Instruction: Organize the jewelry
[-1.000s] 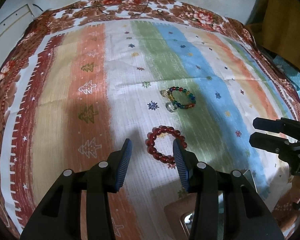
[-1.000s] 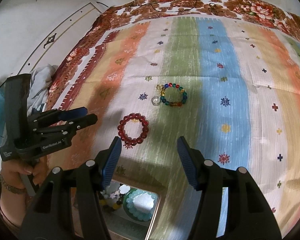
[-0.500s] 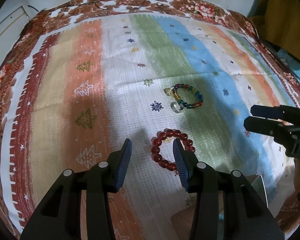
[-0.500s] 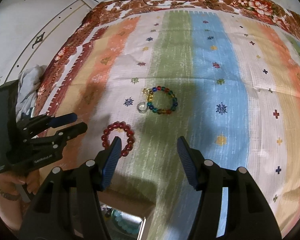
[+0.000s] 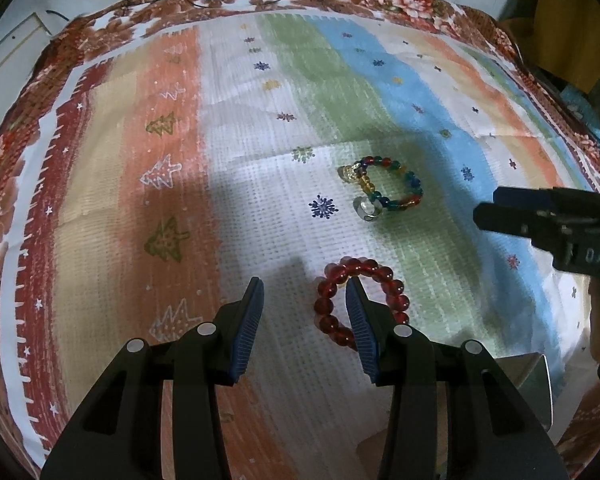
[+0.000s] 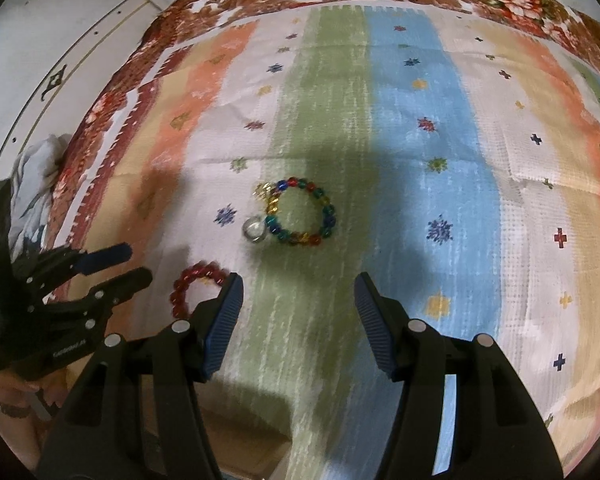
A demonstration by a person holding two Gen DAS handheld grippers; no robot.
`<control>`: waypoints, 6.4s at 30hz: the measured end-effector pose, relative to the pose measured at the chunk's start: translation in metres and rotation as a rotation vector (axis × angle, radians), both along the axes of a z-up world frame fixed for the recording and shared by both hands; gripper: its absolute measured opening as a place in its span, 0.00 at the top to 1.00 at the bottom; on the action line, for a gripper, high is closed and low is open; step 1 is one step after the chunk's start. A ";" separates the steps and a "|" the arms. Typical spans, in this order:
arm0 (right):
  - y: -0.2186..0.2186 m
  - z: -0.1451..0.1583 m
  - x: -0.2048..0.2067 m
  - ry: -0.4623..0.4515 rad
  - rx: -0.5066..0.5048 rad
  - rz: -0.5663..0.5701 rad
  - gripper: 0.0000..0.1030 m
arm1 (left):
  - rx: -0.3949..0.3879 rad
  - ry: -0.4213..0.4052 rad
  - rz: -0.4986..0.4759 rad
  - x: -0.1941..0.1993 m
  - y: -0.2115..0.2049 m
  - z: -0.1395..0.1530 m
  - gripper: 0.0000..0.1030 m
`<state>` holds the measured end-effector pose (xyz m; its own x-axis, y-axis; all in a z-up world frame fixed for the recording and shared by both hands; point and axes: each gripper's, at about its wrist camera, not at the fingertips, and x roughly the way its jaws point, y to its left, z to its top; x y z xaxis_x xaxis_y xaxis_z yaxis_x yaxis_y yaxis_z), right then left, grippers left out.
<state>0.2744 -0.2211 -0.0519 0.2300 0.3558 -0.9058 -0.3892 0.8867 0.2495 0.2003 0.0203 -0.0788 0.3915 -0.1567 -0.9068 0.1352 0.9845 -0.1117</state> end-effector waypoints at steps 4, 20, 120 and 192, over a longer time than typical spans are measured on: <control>0.002 -0.004 0.007 0.002 0.002 -0.005 0.43 | 0.005 0.014 -0.007 0.004 -0.001 -0.006 0.58; 0.010 -0.029 0.033 0.036 -0.049 -0.014 0.43 | 0.025 0.055 -0.040 0.016 -0.007 -0.024 0.58; 0.006 -0.010 0.013 0.072 -0.005 -0.098 0.89 | -0.076 -0.064 -0.041 -0.014 -0.002 0.020 0.87; -0.006 0.048 -0.179 -0.125 -0.025 0.250 0.63 | -0.197 -0.193 -0.238 -0.156 -0.041 0.069 0.73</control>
<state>0.0951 -0.2274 -0.0038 0.2487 0.3938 -0.8849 -0.6228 0.7647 0.1653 0.0442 -0.0210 -0.0099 0.4839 -0.4279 -0.7634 0.3947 0.8853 -0.2461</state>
